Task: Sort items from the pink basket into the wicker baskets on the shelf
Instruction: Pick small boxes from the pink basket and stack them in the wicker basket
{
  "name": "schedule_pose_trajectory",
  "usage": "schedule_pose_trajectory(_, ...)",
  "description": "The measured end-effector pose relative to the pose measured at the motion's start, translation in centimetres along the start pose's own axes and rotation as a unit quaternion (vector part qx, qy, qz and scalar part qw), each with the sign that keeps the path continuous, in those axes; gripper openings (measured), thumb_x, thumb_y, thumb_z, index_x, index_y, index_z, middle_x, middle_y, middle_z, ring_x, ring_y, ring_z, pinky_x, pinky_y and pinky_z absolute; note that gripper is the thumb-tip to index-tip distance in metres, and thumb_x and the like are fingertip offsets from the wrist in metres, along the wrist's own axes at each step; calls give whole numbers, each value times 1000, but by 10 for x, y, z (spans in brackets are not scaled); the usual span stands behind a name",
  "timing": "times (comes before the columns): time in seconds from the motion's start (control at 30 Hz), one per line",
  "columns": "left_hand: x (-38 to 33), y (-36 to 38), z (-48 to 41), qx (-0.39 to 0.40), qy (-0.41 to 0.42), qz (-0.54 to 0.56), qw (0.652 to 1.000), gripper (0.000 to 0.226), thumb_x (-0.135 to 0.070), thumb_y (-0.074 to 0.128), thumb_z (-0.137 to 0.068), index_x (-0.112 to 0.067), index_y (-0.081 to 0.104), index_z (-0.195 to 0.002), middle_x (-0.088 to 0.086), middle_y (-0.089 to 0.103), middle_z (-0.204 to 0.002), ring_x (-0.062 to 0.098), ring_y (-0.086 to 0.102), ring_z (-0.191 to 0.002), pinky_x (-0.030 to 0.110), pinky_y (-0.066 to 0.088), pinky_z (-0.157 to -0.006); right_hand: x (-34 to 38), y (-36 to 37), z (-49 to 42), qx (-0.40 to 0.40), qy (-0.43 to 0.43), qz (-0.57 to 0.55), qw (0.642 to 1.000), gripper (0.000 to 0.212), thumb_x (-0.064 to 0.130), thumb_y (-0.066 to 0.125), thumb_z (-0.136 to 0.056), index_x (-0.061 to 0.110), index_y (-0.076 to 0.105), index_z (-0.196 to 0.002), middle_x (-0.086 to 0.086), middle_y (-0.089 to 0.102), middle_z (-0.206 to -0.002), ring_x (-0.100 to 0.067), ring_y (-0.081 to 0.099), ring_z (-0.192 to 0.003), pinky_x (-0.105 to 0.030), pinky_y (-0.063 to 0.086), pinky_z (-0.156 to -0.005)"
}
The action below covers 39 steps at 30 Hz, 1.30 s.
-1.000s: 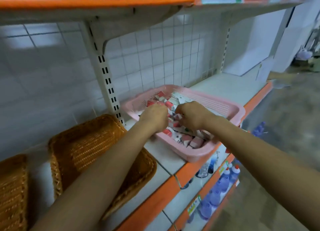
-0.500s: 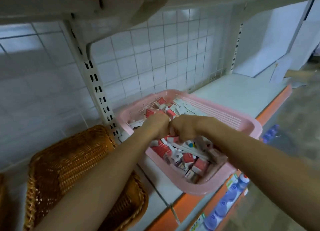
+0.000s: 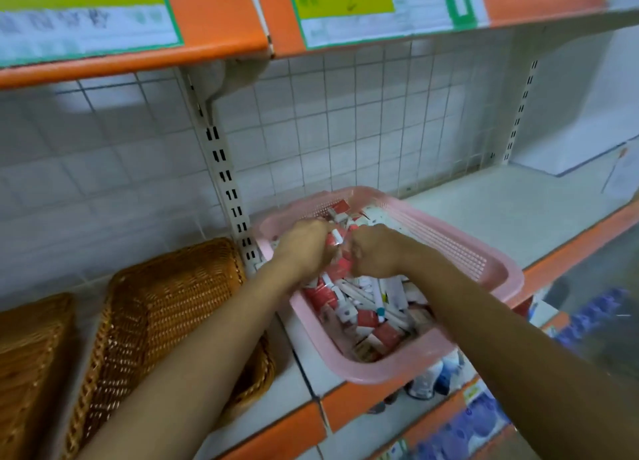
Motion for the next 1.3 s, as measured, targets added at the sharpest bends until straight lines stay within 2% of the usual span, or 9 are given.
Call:
schedule_pose_trajectory(0.2,9,-29,44,-26,-68,27,997,21,-26,59,-92,-13,64,-108,6,65,-107,19,58,-96,26,41,-76,11,-20,14,-60,-12,-83,995,18,15,68,-82,14,69,-99,6,55,-71,-14,54,-76,-26,43,-69)
schedule_pose_trajectory(0.3,14,-41,74,-40,-92,37,994,30,-25,58,-92,-13,61,-119,10,64,-116,26,58,-109,30,45,-87,26,-22,26,-76,-29,-117,990,23,13,68,-83,16,68,-106,8,53,-66,-11,54,-68,-25,46,-75)
schedule_pose_trajectory(0.4,20,-48,103,-43,-111,44,992,43,-22,57,-91,-12,51,-133,12,57,-131,30,50,-123,31,38,-98,50,-20,41,-97,-66,-118,986,19,12,69,-81,11,71,-99,-3,66,-85,-17,59,-79,-27,48,-77)
schedule_pose_trajectory(0.47,26,-48,122,-36,-121,46,991,48,-19,55,-91,-16,46,-138,13,53,-136,29,45,-127,28,33,-101,68,-15,50,-102,-98,-115,983,18,11,70,-79,12,72,-97,-5,69,-92,-17,58,-77,-21,41,-65)
schedule_pose_trajectory(0.53,31,-51,141,-36,-130,58,989,45,-14,53,-89,-18,48,-133,12,56,-127,28,48,-120,26,34,-93,86,-10,57,-107,-130,-123,978,17,10,72,-77,13,71,-93,-5,69,-89,-13,55,-68,-20,36,-54)
schedule_pose_trajectory(0.7,49,-69,191,-65,-193,110,973,17,-14,58,-84,-19,53,-100,-9,52,-75,16,49,-74,23,30,-56,131,6,68,-101,-159,-161,969,26,12,78,-71,22,61,-88,3,65,-89,-14,58,-83,-23,36,-63)
schedule_pose_trajectory(0.97,99,-93,279,-64,-263,84,959,38,-56,62,-81,-22,58,-99,-10,49,-60,6,46,-54,19,27,-46,229,48,87,-85,-217,-102,967,24,16,71,-79,25,50,-86,8,49,-91,-14,49,-85,-27,38,-65)
schedule_pose_trajectory(1.13,140,-111,339,-76,-249,73,963,30,-47,61,-87,-23,70,-102,-1,70,-95,15,59,-85,21,31,-61,301,81,98,-90,-252,-103,958,19,8,67,-79,18,51,-82,4,46,-91,-17,49,-85,-29,36,-65)
schedule_pose_trajectory(1.3,183,-129,394,-125,-265,59,954,26,-47,68,-80,-27,66,-96,-6,58,-66,8,46,-58,26,29,-52,354,111,100,-86,-236,-143,957,26,10,66,-80,20,47,-94,-1,52,-100,-21,54,-93,-26,32,-66)
Point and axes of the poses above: each hand's wrist, its own z-axis away from the middle knuckle, its own y-axis out of the palm, x = y × z, the point moved 8 cm from there along -z, towards the middle knuckle
